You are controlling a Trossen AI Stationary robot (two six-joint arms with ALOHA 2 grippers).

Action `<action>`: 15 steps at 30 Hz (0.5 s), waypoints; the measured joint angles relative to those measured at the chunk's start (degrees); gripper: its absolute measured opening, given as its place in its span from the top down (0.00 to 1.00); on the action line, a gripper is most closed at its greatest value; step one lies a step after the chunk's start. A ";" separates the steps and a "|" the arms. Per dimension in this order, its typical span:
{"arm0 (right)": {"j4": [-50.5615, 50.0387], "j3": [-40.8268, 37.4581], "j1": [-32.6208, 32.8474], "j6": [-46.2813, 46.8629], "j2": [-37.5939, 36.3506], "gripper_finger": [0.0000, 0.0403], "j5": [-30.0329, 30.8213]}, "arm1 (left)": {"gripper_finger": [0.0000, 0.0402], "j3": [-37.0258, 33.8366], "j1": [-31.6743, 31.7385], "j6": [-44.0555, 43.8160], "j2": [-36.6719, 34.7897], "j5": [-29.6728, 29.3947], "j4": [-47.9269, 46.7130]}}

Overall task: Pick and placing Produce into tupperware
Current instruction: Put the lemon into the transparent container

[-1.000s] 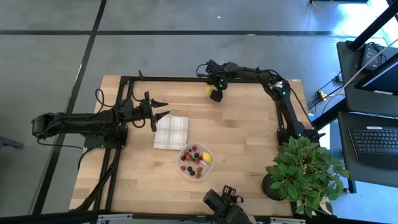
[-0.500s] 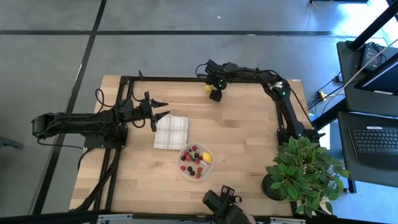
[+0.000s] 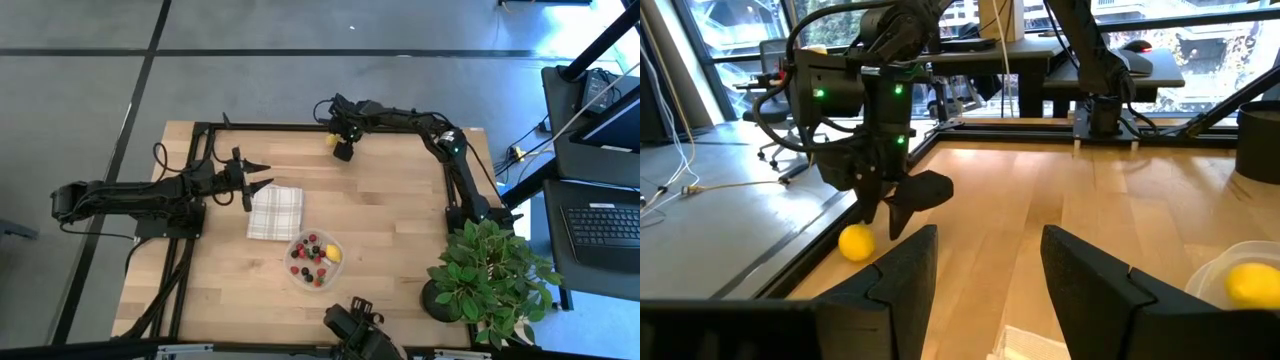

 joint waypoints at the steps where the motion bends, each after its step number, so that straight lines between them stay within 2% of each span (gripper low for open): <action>1: 0.14 0.00 0.00 0.01 0.00 0.34 -0.53 | 0.57 0.00 -0.01 0.00 0.01 0.00 0.00; 15: 1.78 0.02 0.06 -0.20 -0.04 0.34 -0.75 | 0.57 0.00 -0.02 0.00 0.01 0.02 -0.85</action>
